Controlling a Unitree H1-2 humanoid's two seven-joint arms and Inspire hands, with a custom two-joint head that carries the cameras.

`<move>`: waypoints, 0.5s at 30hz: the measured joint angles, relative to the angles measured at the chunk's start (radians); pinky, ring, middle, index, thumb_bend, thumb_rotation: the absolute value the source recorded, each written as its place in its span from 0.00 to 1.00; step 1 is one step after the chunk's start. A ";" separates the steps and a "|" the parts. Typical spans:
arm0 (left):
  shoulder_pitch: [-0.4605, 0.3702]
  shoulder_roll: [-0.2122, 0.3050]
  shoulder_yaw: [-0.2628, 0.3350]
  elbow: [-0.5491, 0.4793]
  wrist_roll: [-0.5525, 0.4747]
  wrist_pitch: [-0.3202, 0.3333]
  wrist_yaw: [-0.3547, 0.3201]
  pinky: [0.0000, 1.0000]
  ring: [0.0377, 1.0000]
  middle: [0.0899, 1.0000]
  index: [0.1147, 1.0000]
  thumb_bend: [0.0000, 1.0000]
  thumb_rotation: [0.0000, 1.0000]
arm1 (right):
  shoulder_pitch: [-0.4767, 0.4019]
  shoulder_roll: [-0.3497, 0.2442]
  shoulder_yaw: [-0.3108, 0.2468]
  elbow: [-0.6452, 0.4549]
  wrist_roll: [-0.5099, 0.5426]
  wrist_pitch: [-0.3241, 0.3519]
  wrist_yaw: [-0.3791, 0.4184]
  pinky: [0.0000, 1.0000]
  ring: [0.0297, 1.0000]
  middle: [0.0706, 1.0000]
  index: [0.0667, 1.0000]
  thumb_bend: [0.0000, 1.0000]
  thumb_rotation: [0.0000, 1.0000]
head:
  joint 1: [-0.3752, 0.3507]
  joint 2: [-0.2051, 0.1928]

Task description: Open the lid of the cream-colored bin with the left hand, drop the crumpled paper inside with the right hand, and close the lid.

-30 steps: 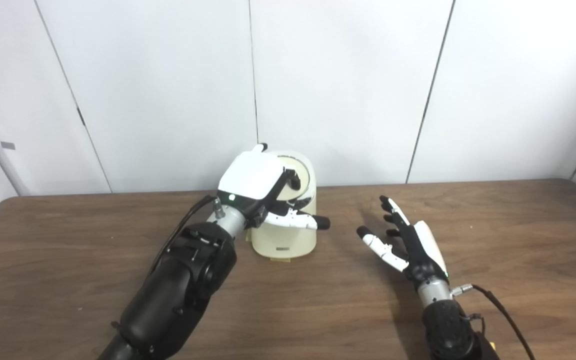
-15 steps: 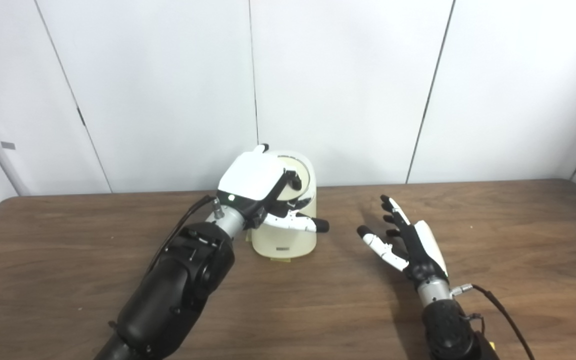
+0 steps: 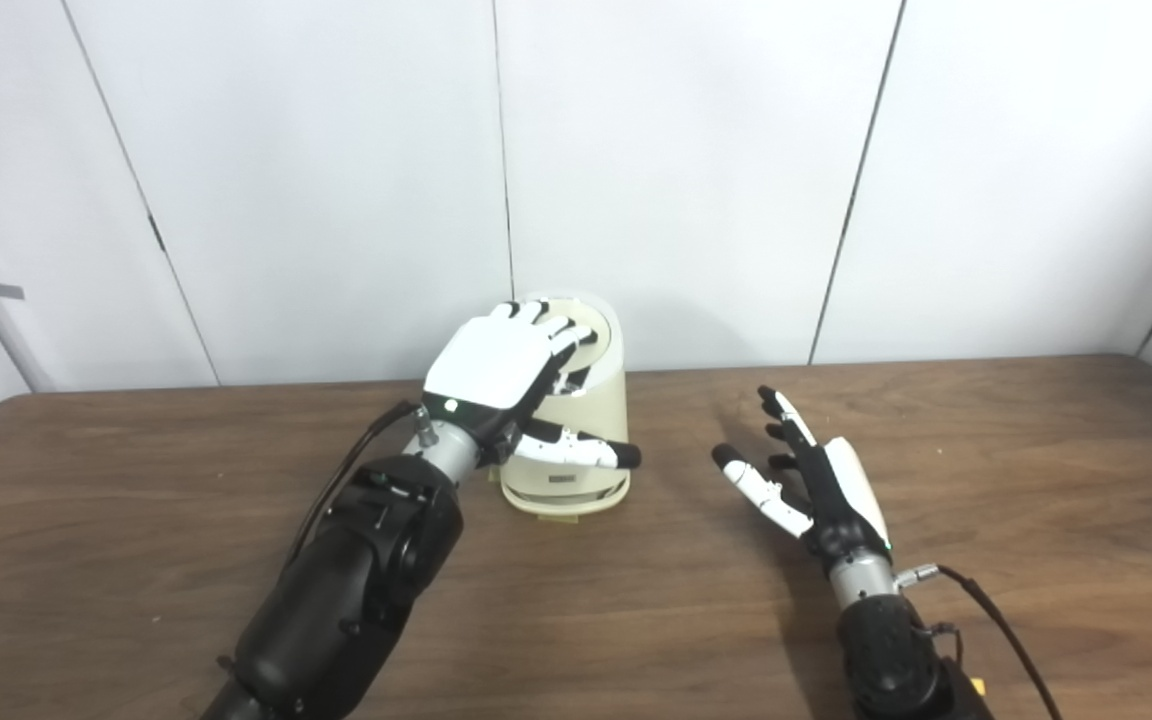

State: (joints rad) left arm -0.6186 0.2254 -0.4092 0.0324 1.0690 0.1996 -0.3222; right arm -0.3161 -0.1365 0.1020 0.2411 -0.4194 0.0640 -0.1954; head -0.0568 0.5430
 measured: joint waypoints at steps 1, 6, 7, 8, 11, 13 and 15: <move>-0.001 0.000 0.008 -0.003 0.000 0.008 -0.002 1.00 1.00 0.96 0.95 0.99 1.00 | 0.000 0.000 0.000 0.000 0.000 0.000 0.000 0.74 0.87 0.92 0.94 0.49 0.80 | 0.000 0.000; -0.014 0.002 0.043 -0.018 -0.005 0.021 -0.004 1.00 1.00 0.96 0.94 1.00 1.00 | 0.000 0.000 -0.001 0.002 0.001 -0.002 -0.003 0.76 0.88 0.92 0.94 0.48 0.77 | 0.002 -0.003; -0.018 0.001 0.047 -0.021 -0.005 0.021 -0.003 1.00 1.00 0.96 0.94 1.00 1.00 | 0.000 0.000 -0.001 0.001 0.001 -0.001 -0.003 0.76 0.88 0.93 0.94 0.48 0.77 | 0.002 -0.003; -0.022 0.001 0.051 -0.026 -0.006 0.021 -0.001 1.00 1.00 0.96 0.94 1.00 1.00 | 0.000 0.001 -0.002 0.001 0.001 -0.001 -0.003 0.76 0.88 0.93 0.94 0.47 0.77 | 0.002 -0.003; -0.032 0.001 0.060 -0.037 -0.008 0.021 0.000 1.00 1.00 0.96 0.94 1.00 1.00 | 0.000 0.002 -0.001 0.001 0.001 -0.001 -0.003 0.74 0.87 0.92 0.94 0.47 0.77 | 0.002 -0.002; -0.037 0.001 0.065 -0.039 -0.009 0.021 0.000 1.00 1.00 0.96 0.93 1.00 1.00 | 0.000 0.001 -0.002 0.001 0.001 -0.001 -0.003 0.75 0.87 0.92 0.94 0.47 0.77 | 0.003 -0.002; -0.039 0.001 0.069 -0.039 -0.011 0.021 0.000 1.00 1.00 0.95 0.93 1.00 1.00 | 0.000 0.001 -0.002 0.001 0.001 0.000 -0.003 0.76 0.88 0.92 0.94 0.47 0.77 | 0.003 -0.005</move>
State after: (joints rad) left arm -0.6574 0.2268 -0.3406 -0.0063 1.0584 0.2202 -0.3223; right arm -0.3163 -0.1350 0.1002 0.2422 -0.4183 0.0640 -0.1983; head -0.0537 0.5385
